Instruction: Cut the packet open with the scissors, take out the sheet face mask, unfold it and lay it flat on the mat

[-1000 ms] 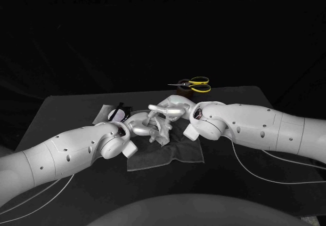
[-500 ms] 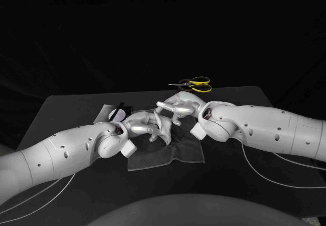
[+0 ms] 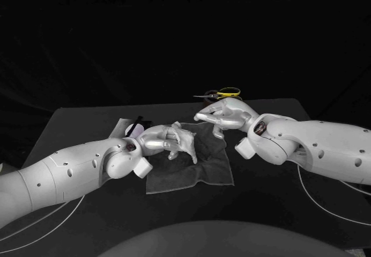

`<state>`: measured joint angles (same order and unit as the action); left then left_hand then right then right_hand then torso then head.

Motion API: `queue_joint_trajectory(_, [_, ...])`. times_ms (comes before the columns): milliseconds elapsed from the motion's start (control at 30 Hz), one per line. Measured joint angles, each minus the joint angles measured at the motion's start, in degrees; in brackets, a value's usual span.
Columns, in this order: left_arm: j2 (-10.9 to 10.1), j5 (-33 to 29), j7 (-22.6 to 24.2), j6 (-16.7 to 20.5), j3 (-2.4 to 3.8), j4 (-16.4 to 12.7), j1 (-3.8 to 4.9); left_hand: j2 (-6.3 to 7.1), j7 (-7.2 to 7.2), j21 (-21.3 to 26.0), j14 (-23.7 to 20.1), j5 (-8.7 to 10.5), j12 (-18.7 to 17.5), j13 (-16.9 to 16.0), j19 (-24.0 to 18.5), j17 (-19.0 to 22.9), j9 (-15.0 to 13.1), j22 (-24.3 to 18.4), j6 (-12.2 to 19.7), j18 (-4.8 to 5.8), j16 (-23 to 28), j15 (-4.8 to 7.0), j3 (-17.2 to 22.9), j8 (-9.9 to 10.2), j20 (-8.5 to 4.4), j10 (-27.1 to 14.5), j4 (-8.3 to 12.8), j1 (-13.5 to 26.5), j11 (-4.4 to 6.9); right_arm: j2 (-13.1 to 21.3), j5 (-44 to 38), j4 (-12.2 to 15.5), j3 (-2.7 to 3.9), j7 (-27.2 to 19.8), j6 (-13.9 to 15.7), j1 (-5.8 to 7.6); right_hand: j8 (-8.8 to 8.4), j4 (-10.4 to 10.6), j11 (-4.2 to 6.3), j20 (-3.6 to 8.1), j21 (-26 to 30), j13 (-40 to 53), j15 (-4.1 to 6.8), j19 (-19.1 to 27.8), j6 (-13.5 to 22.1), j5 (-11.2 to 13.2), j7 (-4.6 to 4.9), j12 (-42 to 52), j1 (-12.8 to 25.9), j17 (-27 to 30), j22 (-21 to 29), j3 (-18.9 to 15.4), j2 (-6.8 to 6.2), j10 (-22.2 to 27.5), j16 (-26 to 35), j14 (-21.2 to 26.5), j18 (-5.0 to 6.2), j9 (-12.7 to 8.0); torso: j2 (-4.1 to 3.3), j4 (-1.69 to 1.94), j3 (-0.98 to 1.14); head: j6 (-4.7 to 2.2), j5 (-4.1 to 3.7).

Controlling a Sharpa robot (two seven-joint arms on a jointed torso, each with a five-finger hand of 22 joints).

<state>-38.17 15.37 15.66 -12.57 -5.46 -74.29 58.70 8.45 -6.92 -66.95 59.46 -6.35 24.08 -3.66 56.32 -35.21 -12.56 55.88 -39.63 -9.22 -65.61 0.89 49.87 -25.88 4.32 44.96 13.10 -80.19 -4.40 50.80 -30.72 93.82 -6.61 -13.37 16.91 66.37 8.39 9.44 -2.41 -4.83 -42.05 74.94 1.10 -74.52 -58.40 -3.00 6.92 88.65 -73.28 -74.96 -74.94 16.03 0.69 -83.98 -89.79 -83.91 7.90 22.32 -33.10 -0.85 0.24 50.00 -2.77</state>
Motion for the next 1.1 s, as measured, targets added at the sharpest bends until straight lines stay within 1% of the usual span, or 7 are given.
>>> queue_joint_trajectory(233, [-1.3, -1.9, 0.2, -0.6, 0.65, -2.1, 0.03, -0.67, 0.0, 0.0, 0.0, 2.94, -0.7, 0.0, 0.0, 0.6, 0.3, 0.0, 0.0, 0.01, -1.1, 0.0, -1.7, 0.0, 0.0, 0.3, -0.7, 0.7, -0.33, 2.7, -1.7, 2.0, 0.0, 0.1, 0.1, 0.04, 0.0, -3.9, 0.01, 0.0, -0.7, 0.0, -0.01, -0.4, -0.7, 0.0, -0.31, 0.0, -2.3, 0.0, 0.0, 1.8, -1.65, 0.0, 0.1, 0.0, -0.07, 0.0, -0.02, 0.05, 0.01, 0.0, 0.18])
queue_joint_trajectory(400, [-1.7, -3.8, 0.2, -1.1, 0.81, -3.2, 0.04, -0.67, 0.0, 0.2, 0.0, 3.03, -1.0, 0.0, 0.2, 0.7, 0.4, -0.2, 0.0, 0.02, -1.1, 0.0, -2.2, 0.0, 0.2, 0.7, -0.9, 0.7, -0.32, 4.3, -7.7, 4.2, -0.14, 0.3, 1.1, -0.25, 0.04, -7.1, 0.06, 0.22, -1.1, 0.0, 0.03, -0.6, -1.4, -0.1, -0.4, 0.0, -3.7, 0.1, 0.0, 3.3, -3.0, 0.0, 0.0, 0.0, -0.41, -0.1, -0.02, 0.07, -0.03, 0.0, 0.23])
queue_joint_trajectory(500, [-1.9, -4.9, 0.2, -1.2, 0.85, -3.6, 0.04, -0.9, -0.21, 0.3, 0.0, 3.03, -1.2, 0.0, 0.2, 0.8, 0.5, -0.5, -0.2, 0.02, -1.3, 0.0, -2.5, 0.0, 0.2, 0.9, -1.2, 0.9, -0.52, 5.0, -12.5, 5.4, -0.23, 0.5, 2.3, -0.56, 0.26, -8.8, 0.26, 0.22, -1.2, 0.0, 0.24, -0.6, -2.0, -1.2, -0.37, 0.0, -4.2, 0.1, 0.0, 4.1, -3.59, -0.2, 0.0, -0.2, -0.42, -0.2, -0.02, 0.07, -0.04, 0.0, 0.23])
queue_joint_trajectory(533, [-2.1, -5.3, 0.2, -1.2, 0.86, -3.7, 0.04, -0.9, -0.22, 0.5, 0.0, 3.03, -1.2, 0.0, 0.2, 0.9, 0.5, -0.5, -0.2, 0.02, -1.3, 0.0, -2.6, 0.0, 0.2, 0.9, -1.1, 0.9, -0.52, 5.2, -14.8, 5.9, -0.27, 0.7, 3.1, -0.75, 0.26, -9.1, 0.26, 0.22, -1.2, 0.0, 0.24, -0.6, -2.0, -1.5, -0.37, 0.0, -4.2, 0.1, 0.0, 4.4, -3.63, -0.2, 0.0, -0.2, -0.42, -0.3, -0.02, 0.07, -0.04, 0.0, 0.24])
queue_joint_trajectory(667, [-2.4, -6.7, 0.2, -1.2, 0.87, -4.0, 0.03, -0.9, -0.34, 0.8, 0.0, 3.03, -1.5, 0.0, 0.2, 1.0, 0.6, -0.7, -0.1, 0.02, -1.3, 0.0, -3.1, 0.0, 0.2, 1.0, -1.2, 0.9, -0.63, 5.7, -22.7, 7.4, -0.37, 1.0, 5.8, -1.54, 0.25, -10.9, 0.26, 0.22, -0.8, 0.0, 0.24, -0.6, -2.3, -3.4, -0.27, -0.7, -3.5, 0.0, 0.0, 5.6, -5.37, -0.2, 0.0, -0.2, -0.43, -0.6, -0.02, 0.07, -0.04, 0.0, 0.37])
queue_joint_trajectory(767, [-2.5, -7.5, 0.1, -1.2, 0.88, -4.2, 0.03, -0.83, -1.06, 1.2, -0.1, 3.03, -1.7, 0.0, 0.4, 1.3, 0.8, -1.1, 0.2, 0.04, -1.6, -0.53, -4.0, 0.4, 0.45, 1.3, -1.4, 1.6, -0.93, 5.7, -28.3, 8.4, -0.41, 1.2, 8.0, -2.03, 0.25, -11.5, 0.26, 0.22, 0.1, 0.0, 0.24, -0.6, -2.6, -3.5, -0.33, -1.3, -3.3, 0.0, 0.0, 6.0, -5.76, -0.2, 0.0, -0.2, -0.44, -0.7, -0.03, 0.09, -0.03, 0.0, 0.46])
queue_joint_trajectory(1100, [-2.7, -10.1, -0.2, -1.1, 0.88, -4.7, 0.03, -0.37, -1.08, 2.2, 0.0, 3.03, -2.2, 0.0, 0.4, 1.7, 1.0, -1.7, 0.2, 0.42, -2.2, -0.83, -5.9, 0.4, 0.82, 1.4, -2.0, 2.0, -1.28, 4.8, -46.0, 10.9, -0.47, 1.9, 16.8, -3.15, 0.25, -12.0, 0.26, 0.21, 0.1, 0.0, 0.23, -0.6, -2.9, -3.8, -0.29, -1.3, -2.1, 0.0, 0.0, 6.2, -6.97, -0.2, 0.0, -0.2, -0.48, -1.0, -0.03, 0.11, -0.03, 0.0, 0.73])
